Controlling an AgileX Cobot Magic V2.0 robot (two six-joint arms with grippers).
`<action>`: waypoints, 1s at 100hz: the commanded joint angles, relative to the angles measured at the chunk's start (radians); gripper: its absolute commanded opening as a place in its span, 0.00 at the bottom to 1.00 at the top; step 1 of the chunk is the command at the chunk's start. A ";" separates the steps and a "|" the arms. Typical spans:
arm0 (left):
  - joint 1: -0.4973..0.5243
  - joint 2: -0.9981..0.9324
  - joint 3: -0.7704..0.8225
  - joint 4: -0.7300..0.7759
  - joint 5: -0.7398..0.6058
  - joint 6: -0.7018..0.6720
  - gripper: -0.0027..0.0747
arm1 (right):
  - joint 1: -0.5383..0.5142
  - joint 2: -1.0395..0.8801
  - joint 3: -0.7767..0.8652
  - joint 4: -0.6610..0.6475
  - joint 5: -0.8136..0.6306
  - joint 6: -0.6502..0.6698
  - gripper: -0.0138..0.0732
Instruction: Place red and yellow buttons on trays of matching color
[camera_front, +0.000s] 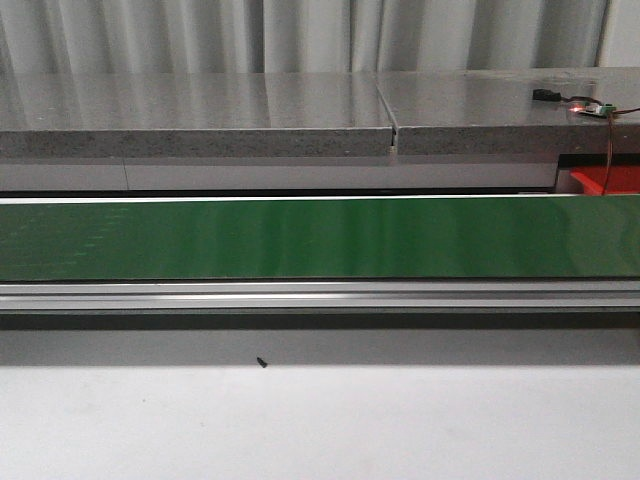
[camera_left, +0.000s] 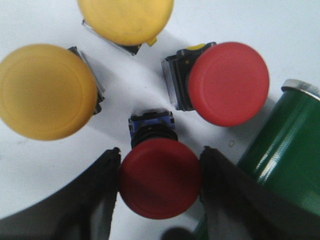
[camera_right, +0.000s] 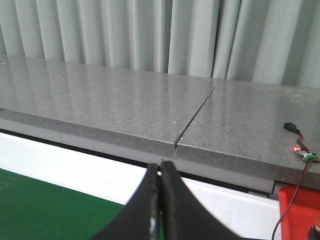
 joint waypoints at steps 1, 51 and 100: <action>0.001 -0.052 -0.032 -0.023 -0.019 0.002 0.31 | 0.000 -0.004 -0.026 0.024 0.014 -0.009 0.09; 0.001 -0.239 -0.032 -0.029 0.010 0.053 0.23 | 0.000 -0.004 -0.026 0.028 0.014 -0.009 0.09; -0.147 -0.395 0.124 -0.032 -0.021 0.054 0.23 | 0.000 -0.004 -0.026 0.031 0.014 -0.009 0.09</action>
